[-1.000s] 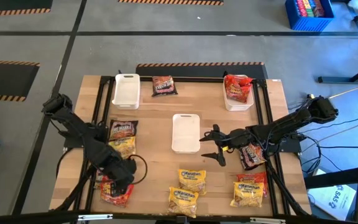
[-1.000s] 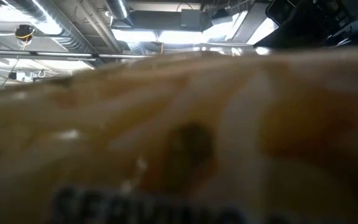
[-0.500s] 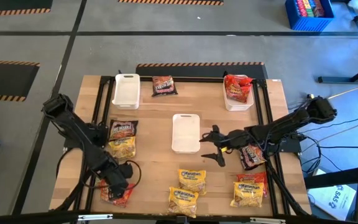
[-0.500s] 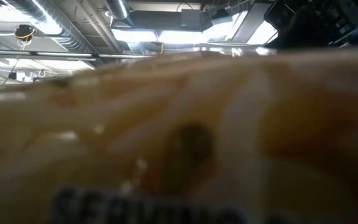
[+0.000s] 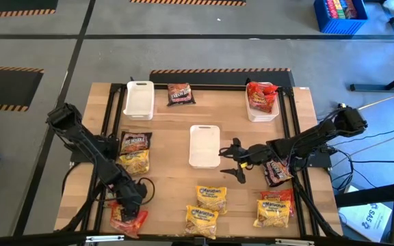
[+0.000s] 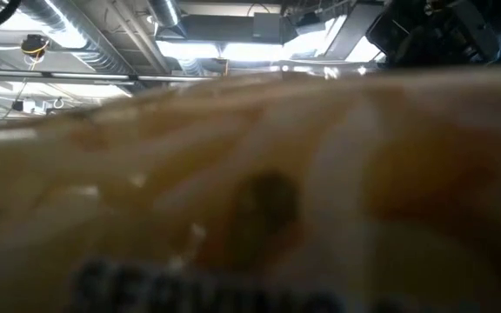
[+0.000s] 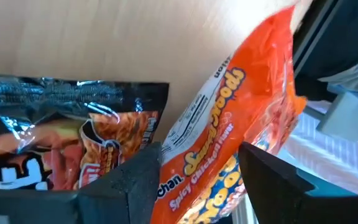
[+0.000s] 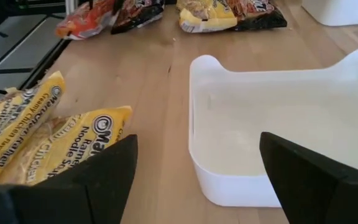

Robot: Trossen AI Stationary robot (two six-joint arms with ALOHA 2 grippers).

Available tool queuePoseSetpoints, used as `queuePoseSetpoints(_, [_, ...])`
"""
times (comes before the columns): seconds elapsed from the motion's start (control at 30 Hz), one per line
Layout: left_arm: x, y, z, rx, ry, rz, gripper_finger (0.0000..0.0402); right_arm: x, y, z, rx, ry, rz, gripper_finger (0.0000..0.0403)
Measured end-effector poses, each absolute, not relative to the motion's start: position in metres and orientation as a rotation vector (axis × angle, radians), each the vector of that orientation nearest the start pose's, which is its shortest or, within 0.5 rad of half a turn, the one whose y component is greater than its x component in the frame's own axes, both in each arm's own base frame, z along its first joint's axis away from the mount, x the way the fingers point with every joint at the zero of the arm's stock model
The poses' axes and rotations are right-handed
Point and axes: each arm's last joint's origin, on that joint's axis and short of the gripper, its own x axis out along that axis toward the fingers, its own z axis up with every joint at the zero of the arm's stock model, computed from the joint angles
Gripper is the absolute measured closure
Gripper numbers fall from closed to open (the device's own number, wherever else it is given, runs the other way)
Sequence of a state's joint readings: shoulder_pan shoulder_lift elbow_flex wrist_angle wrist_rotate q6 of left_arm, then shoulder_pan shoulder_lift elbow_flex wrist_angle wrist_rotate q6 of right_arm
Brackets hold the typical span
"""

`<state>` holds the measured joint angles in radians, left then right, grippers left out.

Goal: Sort Maruchan noodles
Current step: Put the orange noodle pack into the white right bin

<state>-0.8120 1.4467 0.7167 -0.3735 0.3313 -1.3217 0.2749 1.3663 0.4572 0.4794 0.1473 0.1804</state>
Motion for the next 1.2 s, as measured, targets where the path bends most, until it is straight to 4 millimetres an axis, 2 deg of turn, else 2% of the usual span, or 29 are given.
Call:
queuePoseSetpoints(0.2, [0.164, -0.189, 0.151, -0.809, 1.518, -0.163, 0.0217, 0.244, 0.064, 0.165, 0.088, 0.431, 0.088, 0.0081])
queuePoseSetpoints(0.4, [0.161, -0.194, 0.146, -0.85, 1.456, -0.211, 0.0221, 0.244, 0.064, 0.165, 0.089, 0.431, 0.087, 0.0081])
queuePoseSetpoints(0.53, [0.157, -0.197, 0.14, -0.859, 1.472, -0.179, 0.0221, 0.244, 0.064, 0.165, 0.089, 0.431, 0.087, 0.0081])
queuePoseSetpoints(0.77, [0.16, -0.208, 0.128, -0.863, 1.502, -0.221, 0.0226, 0.244, 0.064, 0.165, 0.089, 0.431, 0.086, 0.0081])
queuePoseSetpoints(0.9, [0.16, -0.209, 0.127, -0.864, 1.5, -0.228, 0.0264, 0.244, 0.064, 0.165, 0.088, 0.43, 0.083, 0.0081])
queuePoseSetpoints(1.13, [0.16, -0.208, 0.127, -0.847, 1.519, -0.268, 0.0387, 0.244, 0.063, 0.165, 0.081, 0.426, 0.049, 0.0081])
queuePoseSetpoints(1.2, [0.162, -0.207, 0.127, -0.857, 1.518, -0.265, 0.0394, 0.244, 0.063, 0.165, 0.08, 0.425, 0.044, 0.0081])
